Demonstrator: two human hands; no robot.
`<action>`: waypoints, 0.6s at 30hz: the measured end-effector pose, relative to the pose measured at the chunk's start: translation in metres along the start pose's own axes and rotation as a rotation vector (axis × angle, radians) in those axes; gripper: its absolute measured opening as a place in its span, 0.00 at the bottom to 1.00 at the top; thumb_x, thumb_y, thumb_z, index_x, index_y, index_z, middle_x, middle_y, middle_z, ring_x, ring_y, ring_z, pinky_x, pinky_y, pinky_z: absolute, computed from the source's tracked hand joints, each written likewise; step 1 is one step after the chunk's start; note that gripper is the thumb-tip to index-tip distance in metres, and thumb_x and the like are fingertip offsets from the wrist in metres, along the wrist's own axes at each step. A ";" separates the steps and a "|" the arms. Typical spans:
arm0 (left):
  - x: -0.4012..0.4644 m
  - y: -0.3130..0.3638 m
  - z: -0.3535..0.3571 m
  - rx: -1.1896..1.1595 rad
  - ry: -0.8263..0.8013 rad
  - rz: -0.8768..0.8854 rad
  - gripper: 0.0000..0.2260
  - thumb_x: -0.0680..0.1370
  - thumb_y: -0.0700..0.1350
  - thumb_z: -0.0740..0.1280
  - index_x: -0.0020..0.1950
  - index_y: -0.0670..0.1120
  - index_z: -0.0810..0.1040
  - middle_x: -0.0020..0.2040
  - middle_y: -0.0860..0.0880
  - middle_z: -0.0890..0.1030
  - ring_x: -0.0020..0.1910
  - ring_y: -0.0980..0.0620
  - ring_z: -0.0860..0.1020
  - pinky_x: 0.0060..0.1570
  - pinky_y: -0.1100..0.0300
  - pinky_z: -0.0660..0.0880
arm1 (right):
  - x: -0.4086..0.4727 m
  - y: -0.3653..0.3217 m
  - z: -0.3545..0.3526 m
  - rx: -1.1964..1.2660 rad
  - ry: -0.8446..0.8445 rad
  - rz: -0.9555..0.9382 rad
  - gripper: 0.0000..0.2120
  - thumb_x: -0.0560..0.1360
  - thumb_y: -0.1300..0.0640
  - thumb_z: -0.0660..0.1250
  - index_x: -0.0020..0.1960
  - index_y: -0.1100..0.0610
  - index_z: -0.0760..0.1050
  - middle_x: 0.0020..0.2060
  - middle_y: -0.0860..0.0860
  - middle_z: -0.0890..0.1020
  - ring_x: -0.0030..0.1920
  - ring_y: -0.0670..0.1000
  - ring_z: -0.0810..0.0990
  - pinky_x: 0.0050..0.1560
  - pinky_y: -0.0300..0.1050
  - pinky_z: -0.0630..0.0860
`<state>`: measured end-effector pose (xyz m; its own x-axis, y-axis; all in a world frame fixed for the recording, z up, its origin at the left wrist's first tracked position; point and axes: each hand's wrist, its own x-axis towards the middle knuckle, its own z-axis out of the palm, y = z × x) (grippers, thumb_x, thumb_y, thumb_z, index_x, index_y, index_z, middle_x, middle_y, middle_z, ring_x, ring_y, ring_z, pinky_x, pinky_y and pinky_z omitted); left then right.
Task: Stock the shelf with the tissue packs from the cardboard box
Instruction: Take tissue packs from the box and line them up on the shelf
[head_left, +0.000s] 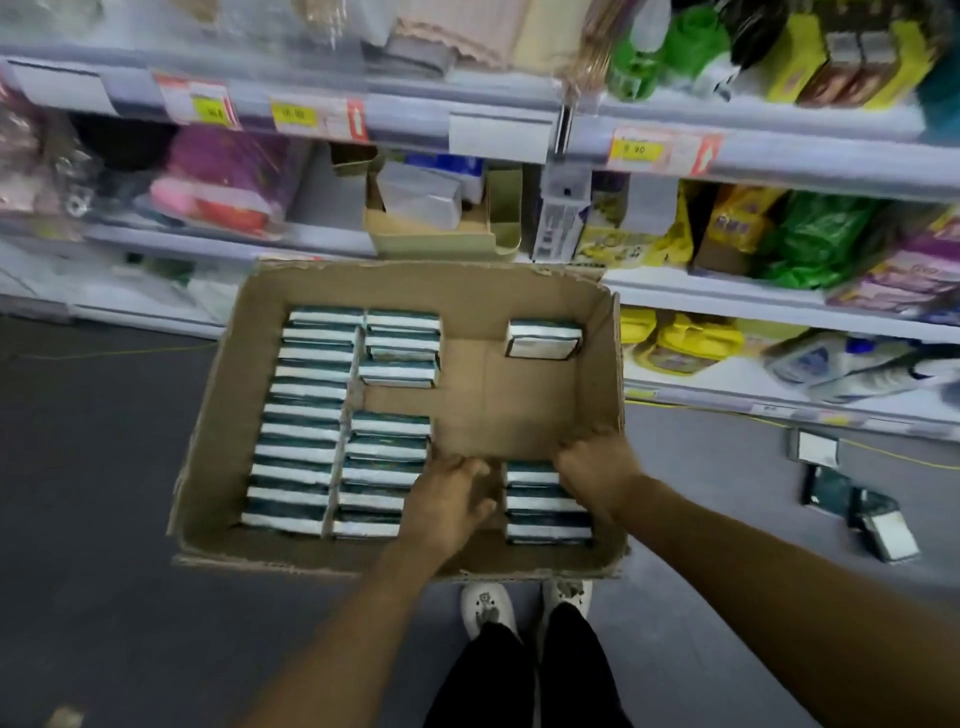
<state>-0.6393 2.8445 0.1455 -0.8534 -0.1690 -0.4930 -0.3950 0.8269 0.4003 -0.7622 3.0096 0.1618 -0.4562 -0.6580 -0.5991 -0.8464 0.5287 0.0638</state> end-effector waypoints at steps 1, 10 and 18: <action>0.004 0.000 0.008 -0.024 -0.008 -0.006 0.14 0.76 0.52 0.70 0.60 0.52 0.77 0.60 0.51 0.78 0.59 0.49 0.76 0.54 0.58 0.72 | 0.007 -0.001 0.003 -0.020 -0.009 -0.016 0.05 0.75 0.61 0.65 0.46 0.55 0.80 0.46 0.53 0.83 0.50 0.56 0.80 0.60 0.49 0.68; 0.032 -0.004 0.043 -0.074 -0.075 0.004 0.16 0.77 0.52 0.69 0.65 0.55 0.75 0.63 0.54 0.77 0.58 0.53 0.75 0.57 0.62 0.70 | 0.049 -0.001 0.019 -0.087 -0.150 -0.061 0.06 0.77 0.58 0.65 0.53 0.53 0.75 0.51 0.52 0.81 0.55 0.54 0.78 0.66 0.52 0.63; 0.044 0.004 0.050 0.171 -0.016 0.049 0.15 0.74 0.54 0.71 0.59 0.52 0.77 0.54 0.51 0.81 0.51 0.51 0.78 0.51 0.58 0.75 | 0.063 0.002 0.027 -0.129 -0.237 -0.046 0.08 0.76 0.60 0.65 0.54 0.53 0.77 0.52 0.52 0.81 0.56 0.54 0.77 0.65 0.54 0.63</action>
<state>-0.6610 2.8670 0.0871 -0.8642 -0.1183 -0.4890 -0.2879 0.9134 0.2878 -0.7848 2.9836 0.1028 -0.3523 -0.5277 -0.7730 -0.8997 0.4183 0.1245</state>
